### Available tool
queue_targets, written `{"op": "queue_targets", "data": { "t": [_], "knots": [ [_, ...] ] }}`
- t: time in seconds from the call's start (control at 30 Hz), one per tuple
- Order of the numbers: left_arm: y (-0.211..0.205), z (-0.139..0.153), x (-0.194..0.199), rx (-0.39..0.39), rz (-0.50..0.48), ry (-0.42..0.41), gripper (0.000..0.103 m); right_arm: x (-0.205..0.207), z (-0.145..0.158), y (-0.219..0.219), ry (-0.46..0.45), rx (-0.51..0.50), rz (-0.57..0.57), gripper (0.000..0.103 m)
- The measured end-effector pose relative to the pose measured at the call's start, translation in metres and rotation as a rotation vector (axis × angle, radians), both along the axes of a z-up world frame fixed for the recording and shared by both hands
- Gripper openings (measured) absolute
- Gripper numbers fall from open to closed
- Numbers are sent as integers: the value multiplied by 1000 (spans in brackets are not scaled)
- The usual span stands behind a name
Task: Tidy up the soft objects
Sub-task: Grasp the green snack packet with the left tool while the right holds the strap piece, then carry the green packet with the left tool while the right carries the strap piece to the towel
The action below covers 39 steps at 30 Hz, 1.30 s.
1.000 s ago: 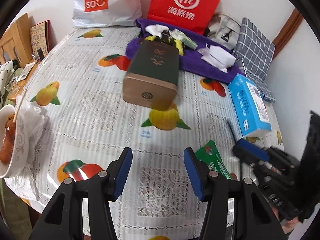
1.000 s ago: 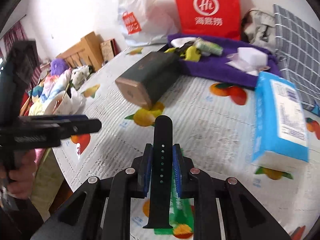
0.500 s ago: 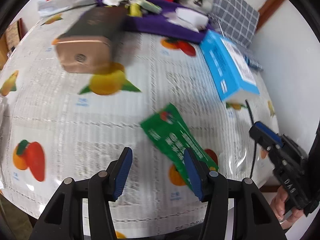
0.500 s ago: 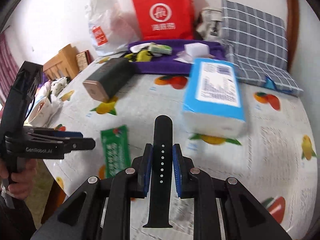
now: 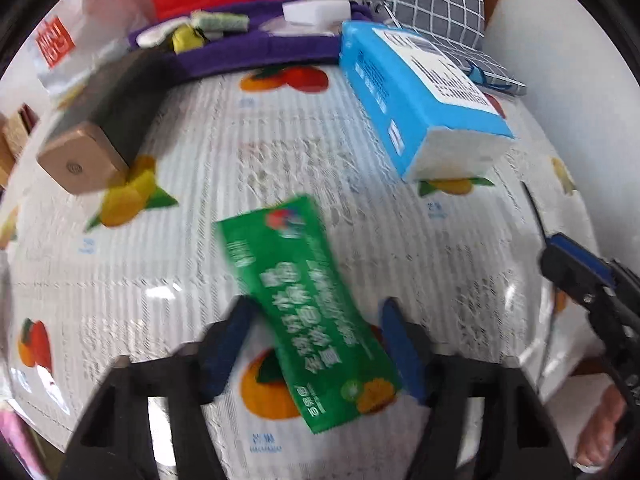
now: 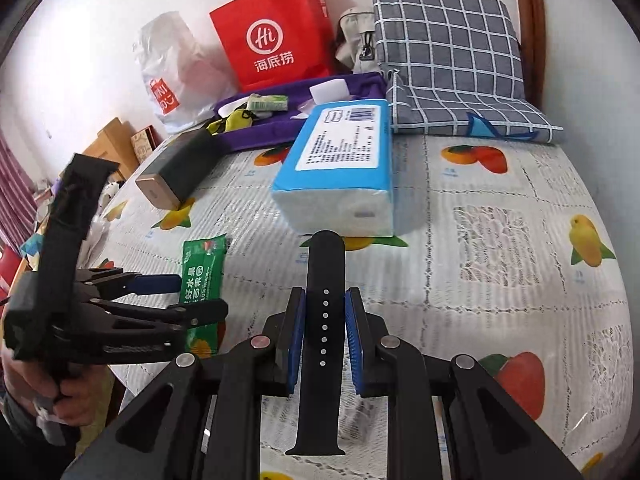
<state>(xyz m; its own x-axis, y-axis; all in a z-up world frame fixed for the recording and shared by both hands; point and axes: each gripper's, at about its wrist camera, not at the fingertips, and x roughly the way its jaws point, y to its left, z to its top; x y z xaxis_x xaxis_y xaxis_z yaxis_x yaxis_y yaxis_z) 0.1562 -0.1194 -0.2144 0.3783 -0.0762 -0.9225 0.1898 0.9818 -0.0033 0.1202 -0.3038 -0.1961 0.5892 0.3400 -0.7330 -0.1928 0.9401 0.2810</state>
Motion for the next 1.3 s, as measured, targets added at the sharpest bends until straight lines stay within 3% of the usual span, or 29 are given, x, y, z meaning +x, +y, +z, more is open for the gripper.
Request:
{"op": "queue_targets", "data": {
  "t": [0.1,0.2,0.27,0.33,0.37,0.43,0.5,0.6,0.83,1.07,1.3],
  "knots": [
    [2,3,2,2,-7,-10,30,0,0,-6,-4,28,5,20],
    [8,5,3,17,4,1,30,4,-3,-13,-1,72,12,20],
    [9,4,6,33,18,8,39,6,-4,-14,-1,75,19,20],
    [9,1,9,86,21,7,58,8,-6,-15,5,80,33,20],
    [9,-1,12,88,42,9,61,10,-8,-15,8,81,39,20],
    [14,-1,16,40,63,14,59,13,-11,-16,20,82,46,20],
    [12,1,18,45,55,-7,41,16,-14,-16,28,86,53,20],
    [6,2,21,32,31,-11,27,20,-15,-16,39,82,64,20],
    [11,8,33,-16,48,22,19,30,-8,-11,61,83,93,20],
    [36,19,29,-55,95,-4,19,32,7,5,44,73,143,20],
    [57,39,28,-80,75,-41,19,26,20,21,11,77,135,20]
  ]
}}
